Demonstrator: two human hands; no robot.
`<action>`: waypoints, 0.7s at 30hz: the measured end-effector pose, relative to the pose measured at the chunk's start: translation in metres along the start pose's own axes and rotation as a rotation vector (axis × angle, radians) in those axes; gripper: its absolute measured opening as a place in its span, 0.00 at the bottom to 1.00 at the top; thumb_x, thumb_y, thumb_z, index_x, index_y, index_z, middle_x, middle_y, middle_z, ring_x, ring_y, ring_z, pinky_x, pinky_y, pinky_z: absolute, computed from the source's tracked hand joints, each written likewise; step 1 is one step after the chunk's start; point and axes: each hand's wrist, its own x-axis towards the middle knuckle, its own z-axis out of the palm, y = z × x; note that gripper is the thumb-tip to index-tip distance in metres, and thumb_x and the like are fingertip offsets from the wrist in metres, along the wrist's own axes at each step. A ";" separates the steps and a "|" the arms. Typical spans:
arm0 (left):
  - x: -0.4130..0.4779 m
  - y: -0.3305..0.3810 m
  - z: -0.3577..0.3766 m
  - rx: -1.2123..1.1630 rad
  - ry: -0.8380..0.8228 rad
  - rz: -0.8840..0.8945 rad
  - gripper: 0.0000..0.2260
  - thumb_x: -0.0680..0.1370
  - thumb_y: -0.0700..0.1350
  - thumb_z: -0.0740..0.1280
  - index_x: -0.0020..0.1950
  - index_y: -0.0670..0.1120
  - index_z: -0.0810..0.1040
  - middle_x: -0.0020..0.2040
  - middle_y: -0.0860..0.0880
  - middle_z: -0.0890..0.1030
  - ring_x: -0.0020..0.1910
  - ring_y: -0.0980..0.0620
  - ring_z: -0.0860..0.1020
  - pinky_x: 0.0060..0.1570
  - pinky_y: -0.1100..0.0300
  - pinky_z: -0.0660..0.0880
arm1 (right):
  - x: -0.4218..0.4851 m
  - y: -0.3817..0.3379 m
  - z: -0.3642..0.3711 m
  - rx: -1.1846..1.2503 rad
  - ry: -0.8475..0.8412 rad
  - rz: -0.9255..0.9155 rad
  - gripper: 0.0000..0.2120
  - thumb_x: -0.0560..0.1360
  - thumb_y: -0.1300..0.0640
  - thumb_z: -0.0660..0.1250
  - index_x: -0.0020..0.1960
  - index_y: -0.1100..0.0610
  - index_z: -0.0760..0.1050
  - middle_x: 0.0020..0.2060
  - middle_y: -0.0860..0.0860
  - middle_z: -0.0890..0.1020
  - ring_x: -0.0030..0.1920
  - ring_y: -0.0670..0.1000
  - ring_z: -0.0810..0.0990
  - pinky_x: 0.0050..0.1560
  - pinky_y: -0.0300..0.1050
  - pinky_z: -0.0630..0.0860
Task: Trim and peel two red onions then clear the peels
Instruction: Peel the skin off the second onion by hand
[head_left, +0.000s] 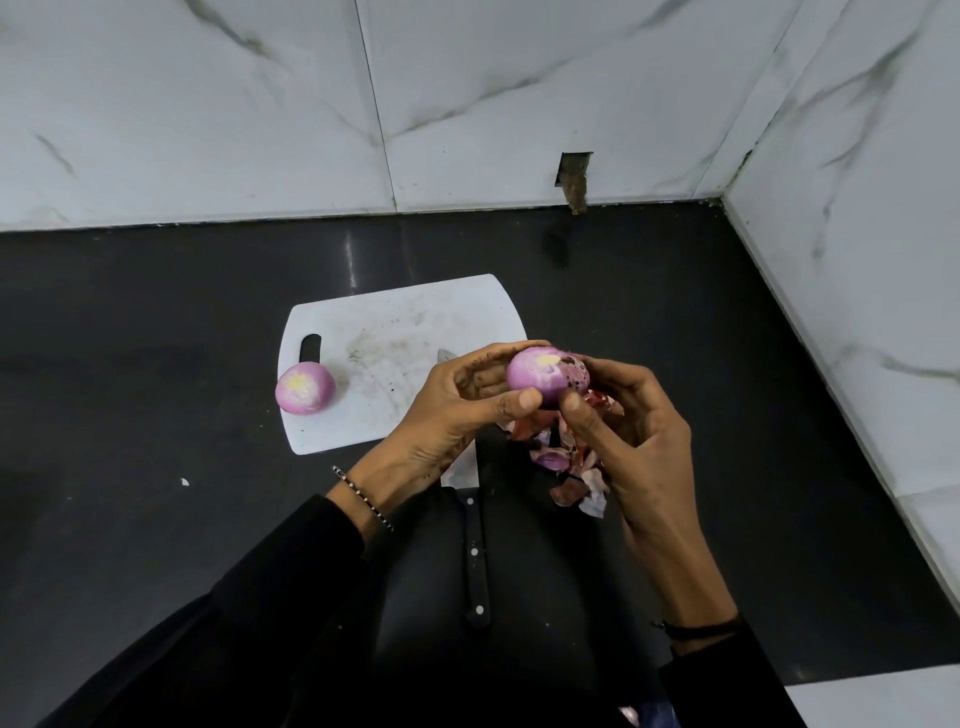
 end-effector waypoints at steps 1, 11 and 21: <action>-0.001 0.001 0.000 -0.056 -0.024 -0.012 0.23 0.67 0.48 0.79 0.61 0.47 0.83 0.59 0.43 0.83 0.60 0.45 0.81 0.58 0.54 0.79 | 0.000 -0.002 0.000 -0.005 -0.010 -0.007 0.21 0.69 0.55 0.75 0.60 0.56 0.78 0.53 0.46 0.84 0.52 0.46 0.84 0.44 0.40 0.82; -0.001 0.006 -0.003 -0.461 -0.312 -0.141 0.34 0.75 0.45 0.74 0.78 0.42 0.63 0.70 0.35 0.70 0.66 0.37 0.73 0.55 0.53 0.79 | 0.009 -0.009 -0.001 -0.334 -0.138 -0.238 0.24 0.64 0.44 0.80 0.53 0.51 0.75 0.50 0.48 0.79 0.46 0.50 0.82 0.41 0.43 0.82; 0.001 0.013 -0.006 -0.354 -0.272 -0.129 0.39 0.72 0.48 0.76 0.77 0.38 0.62 0.65 0.39 0.75 0.62 0.42 0.78 0.48 0.59 0.79 | 0.018 -0.009 0.001 -0.438 -0.216 -0.290 0.22 0.66 0.39 0.77 0.54 0.47 0.75 0.49 0.47 0.80 0.45 0.51 0.81 0.40 0.50 0.81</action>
